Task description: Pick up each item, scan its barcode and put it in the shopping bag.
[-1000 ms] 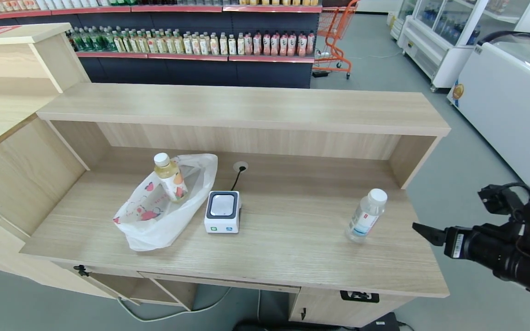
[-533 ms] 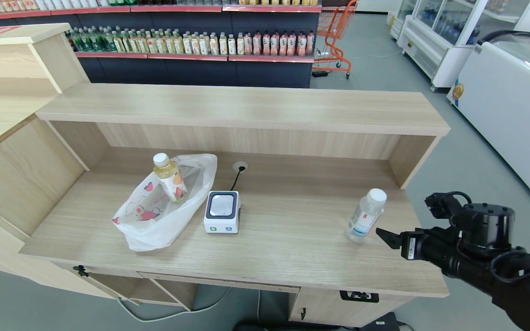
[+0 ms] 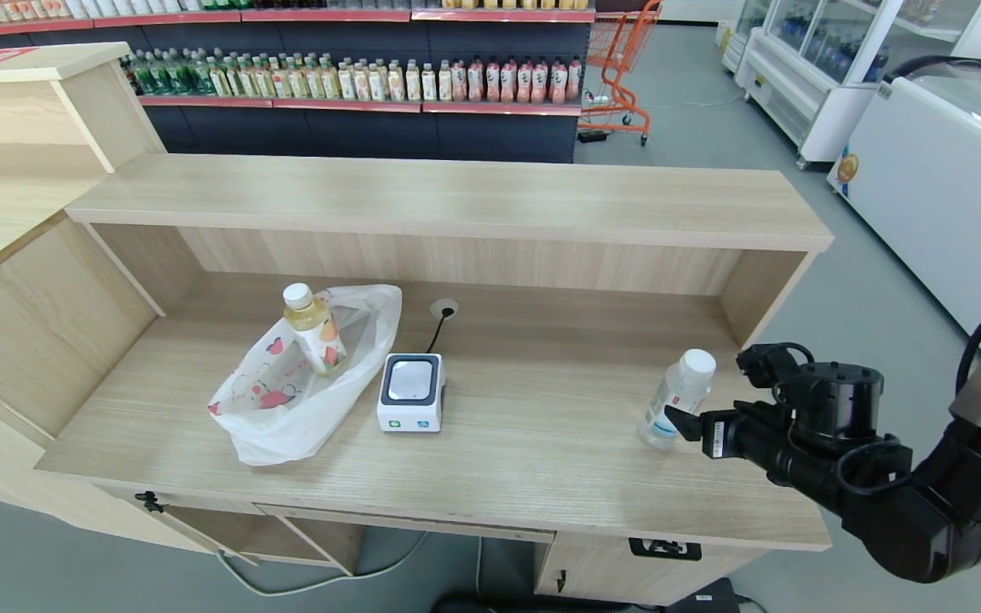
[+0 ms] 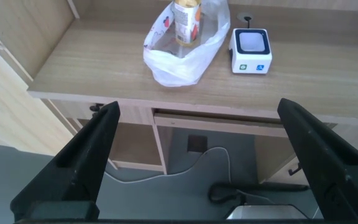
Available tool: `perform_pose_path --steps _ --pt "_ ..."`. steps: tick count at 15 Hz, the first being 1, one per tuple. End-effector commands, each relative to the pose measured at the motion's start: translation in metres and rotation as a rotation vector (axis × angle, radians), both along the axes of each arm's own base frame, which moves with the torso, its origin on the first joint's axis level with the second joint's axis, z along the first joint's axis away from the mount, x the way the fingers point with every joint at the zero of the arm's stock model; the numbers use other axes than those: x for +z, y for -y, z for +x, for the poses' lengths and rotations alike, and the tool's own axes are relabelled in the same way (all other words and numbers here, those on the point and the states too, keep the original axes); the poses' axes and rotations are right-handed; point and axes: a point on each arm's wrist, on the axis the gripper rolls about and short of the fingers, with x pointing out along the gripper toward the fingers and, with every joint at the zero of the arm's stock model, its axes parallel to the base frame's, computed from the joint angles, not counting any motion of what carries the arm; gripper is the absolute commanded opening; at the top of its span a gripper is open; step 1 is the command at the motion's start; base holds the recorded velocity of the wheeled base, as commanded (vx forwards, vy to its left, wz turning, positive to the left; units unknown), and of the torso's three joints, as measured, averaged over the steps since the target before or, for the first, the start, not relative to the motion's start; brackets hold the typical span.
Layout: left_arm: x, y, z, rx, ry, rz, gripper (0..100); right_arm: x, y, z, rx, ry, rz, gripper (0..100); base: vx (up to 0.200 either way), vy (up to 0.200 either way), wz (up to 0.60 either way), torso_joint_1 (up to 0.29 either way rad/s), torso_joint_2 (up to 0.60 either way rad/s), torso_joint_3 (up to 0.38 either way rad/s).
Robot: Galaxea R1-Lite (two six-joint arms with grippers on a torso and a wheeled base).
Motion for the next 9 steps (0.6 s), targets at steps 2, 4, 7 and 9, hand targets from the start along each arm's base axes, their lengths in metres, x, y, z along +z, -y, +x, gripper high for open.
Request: perform_pose_path --steps 2,4,7,9 --pt "0.0 0.0 0.0 0.0 -0.001 0.0 100 -0.006 -0.01 0.015 0.022 0.012 0.008 100 0.0 0.0 0.0 0.0 0.0 0.0" --pt "0.0 0.0 0.0 0.0 -0.001 0.0 100 -0.009 -0.021 0.025 0.051 0.023 0.007 100 0.0 0.0 0.0 0.0 0.0 0.0" --pt "0.0 0.0 0.0 0.0 0.001 0.0 100 -0.016 -0.026 0.035 0.057 0.029 0.004 100 0.0 0.0 0.0 0.0 0.0 0.0" --pt "0.0 0.0 0.0 0.0 -0.001 0.0 100 -0.02 -0.028 0.041 0.057 0.033 0.004 100 0.0 0.0 0.0 0.0 0.0 0.0"
